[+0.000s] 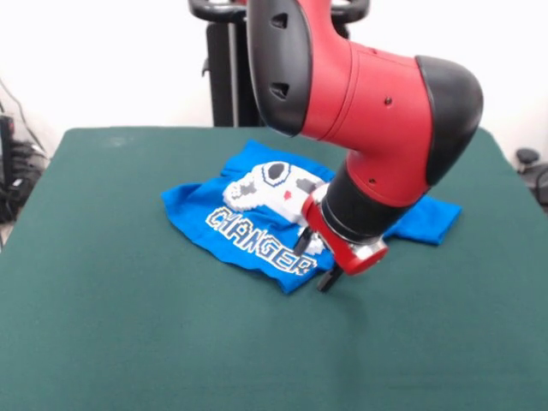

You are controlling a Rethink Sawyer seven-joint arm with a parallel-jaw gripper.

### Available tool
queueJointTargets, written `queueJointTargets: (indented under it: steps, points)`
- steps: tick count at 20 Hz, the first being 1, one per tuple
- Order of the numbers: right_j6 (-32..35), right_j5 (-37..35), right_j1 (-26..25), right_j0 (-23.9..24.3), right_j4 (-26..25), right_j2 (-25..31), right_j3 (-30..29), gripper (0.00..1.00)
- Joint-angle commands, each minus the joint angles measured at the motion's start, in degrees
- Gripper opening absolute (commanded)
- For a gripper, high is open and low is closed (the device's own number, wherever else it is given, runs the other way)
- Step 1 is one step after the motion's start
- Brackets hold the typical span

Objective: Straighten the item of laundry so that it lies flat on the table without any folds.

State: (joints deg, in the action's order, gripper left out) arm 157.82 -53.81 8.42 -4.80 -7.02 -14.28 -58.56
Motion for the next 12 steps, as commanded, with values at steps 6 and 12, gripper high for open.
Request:
queueJointTargets:
  steps: [6,12]
  points:
    - [5.81,2.42,-3.37,-1.89,-1.36,0.87,-8.38,1.00]
    - [7.00,4.13,-5.53,-1.98,-1.74,0.52,-7.40,1.00]
